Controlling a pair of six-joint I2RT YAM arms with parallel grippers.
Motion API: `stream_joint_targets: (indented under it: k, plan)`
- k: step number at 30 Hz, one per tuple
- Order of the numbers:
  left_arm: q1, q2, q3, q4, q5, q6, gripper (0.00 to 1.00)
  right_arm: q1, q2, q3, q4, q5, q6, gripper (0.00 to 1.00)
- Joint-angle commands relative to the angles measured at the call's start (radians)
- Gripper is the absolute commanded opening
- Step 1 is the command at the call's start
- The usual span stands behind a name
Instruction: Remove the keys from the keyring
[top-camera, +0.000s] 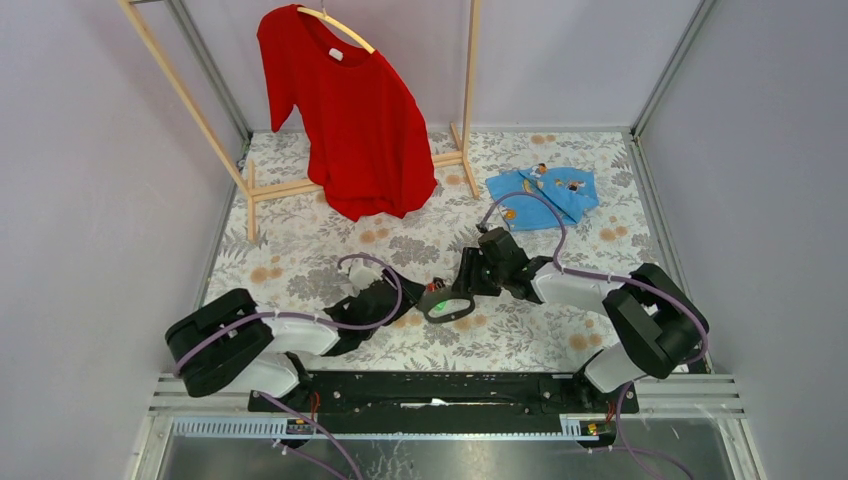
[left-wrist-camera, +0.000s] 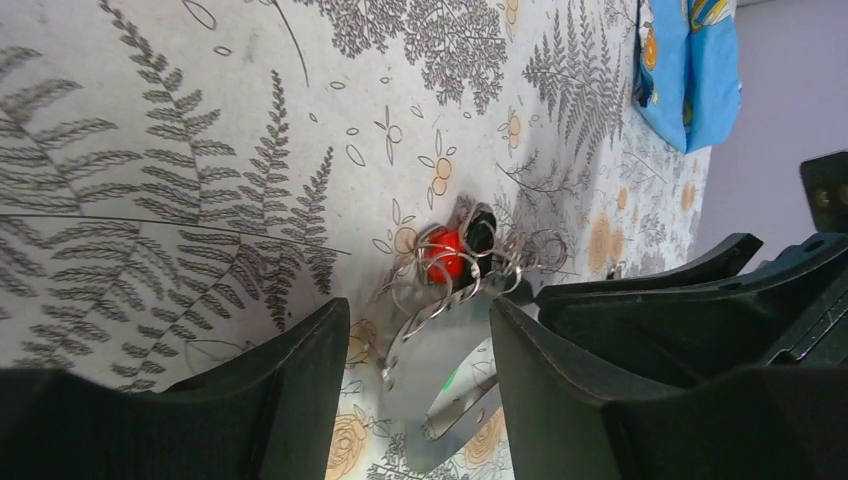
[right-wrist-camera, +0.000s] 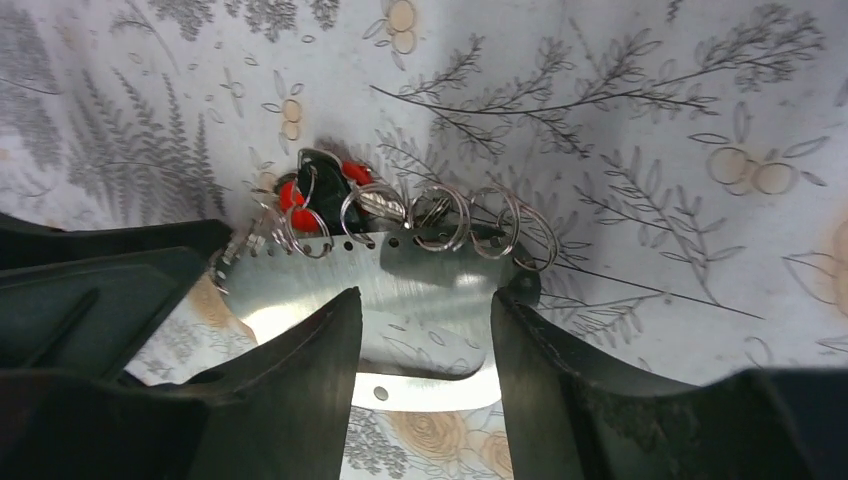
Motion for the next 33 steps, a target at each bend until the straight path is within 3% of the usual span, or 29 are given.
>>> stream_joint_targets:
  k: [1, 6, 11, 13, 16, 19, 23, 33]
  plan:
    - [-0.007, 0.058, 0.014, 0.035, -0.008, -0.085, 0.57, 0.009, 0.033, -0.04, 0.092, -0.094, 0.094, 0.56]
    - [0.002, 0.034, 0.006, 0.101, -0.016, -0.078, 0.49, 0.009, 0.046, -0.06, 0.146, -0.143, 0.134, 0.53]
    - [0.031, -0.015, 0.027, 0.109, 0.08, 0.032, 0.4, 0.008, 0.026, -0.068, 0.142, -0.126, 0.138, 0.53]
    - [0.045, -0.066, 0.042, 0.005, 0.13, 0.077, 0.45, 0.007, 0.027, -0.068, 0.135, -0.122, 0.134, 0.53]
    - [0.055, -0.227, 0.016, -0.205, 0.089, 0.089, 0.6, 0.007, 0.031, -0.078, 0.142, -0.123, 0.137, 0.53]
    - [0.064, -0.36, -0.011, -0.348, 0.114, 0.075, 0.63, 0.008, 0.033, -0.085, 0.147, -0.123, 0.145, 0.53]
    - [0.031, -0.382, -0.049, -0.344, 0.151, -0.034, 0.61, 0.007, 0.034, -0.095, 0.154, -0.115, 0.148, 0.53]
    - [-0.201, -0.227, -0.034, -0.359, -0.055, -0.412, 0.61, 0.007, 0.044, -0.09, 0.163, -0.121, 0.153, 0.53]
